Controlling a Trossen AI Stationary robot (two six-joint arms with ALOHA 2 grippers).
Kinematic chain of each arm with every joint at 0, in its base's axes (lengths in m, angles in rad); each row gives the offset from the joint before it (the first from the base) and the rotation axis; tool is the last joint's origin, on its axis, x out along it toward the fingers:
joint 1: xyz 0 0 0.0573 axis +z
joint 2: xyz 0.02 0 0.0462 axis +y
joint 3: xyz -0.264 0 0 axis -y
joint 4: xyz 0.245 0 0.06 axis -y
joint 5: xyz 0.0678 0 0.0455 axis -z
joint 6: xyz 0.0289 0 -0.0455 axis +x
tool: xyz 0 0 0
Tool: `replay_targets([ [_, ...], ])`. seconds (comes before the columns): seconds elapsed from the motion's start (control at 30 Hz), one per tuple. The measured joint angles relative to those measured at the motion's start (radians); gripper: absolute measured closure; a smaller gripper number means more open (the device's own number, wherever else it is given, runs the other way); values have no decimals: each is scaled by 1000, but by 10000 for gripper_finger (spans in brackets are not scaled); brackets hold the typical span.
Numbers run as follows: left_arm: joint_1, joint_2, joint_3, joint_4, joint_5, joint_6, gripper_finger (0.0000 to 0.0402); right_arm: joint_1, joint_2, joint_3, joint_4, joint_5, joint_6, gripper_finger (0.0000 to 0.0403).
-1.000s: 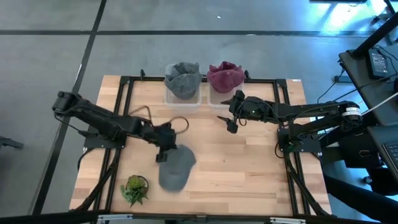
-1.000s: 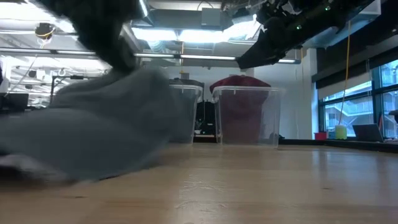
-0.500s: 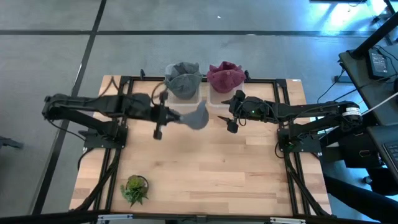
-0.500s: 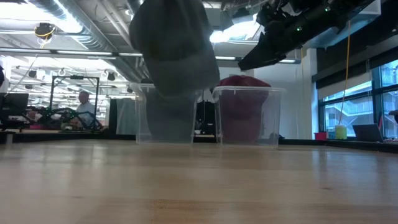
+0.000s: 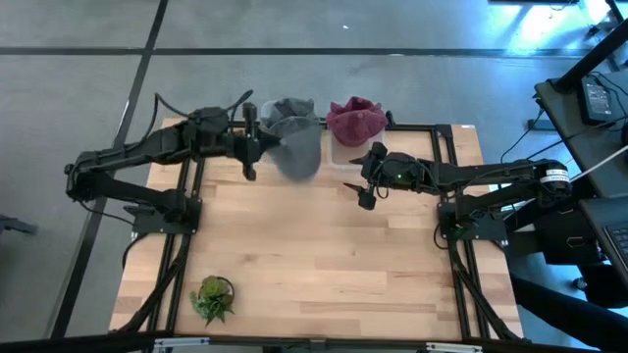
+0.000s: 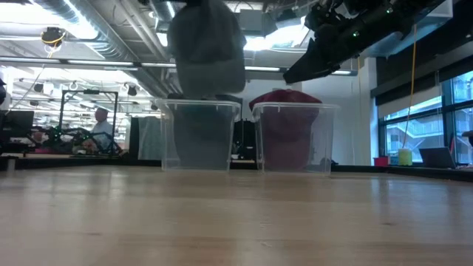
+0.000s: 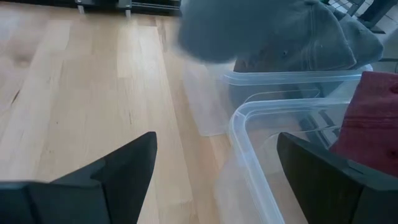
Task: Pick & Place hat
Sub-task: Put the gray cap into the left transparent bin
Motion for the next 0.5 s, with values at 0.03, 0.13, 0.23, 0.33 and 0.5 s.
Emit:
replay_targets([
  [0.03, 17, 3, 1, 3, -2, 29, 396, 0, 0, 0, 0, 0, 0, 70],
  [0.13, 68, 26, 1, 21, -7, 94, 396, 0, 0, 0, 0, 0, 0, 70],
  [0.23, 108, 49, 1, 46, -28, 147, 395, -1, 0, 0, 0, 1, 1, 70],
  [0.33, 135, 69, 1, 65, -56, 221, 395, -1, 0, 0, 0, 1, 1, 70],
  [0.5, 157, 77, 1, 109, -72, 292, 395, -1, 0, 0, 0, 1, 1, 70],
])
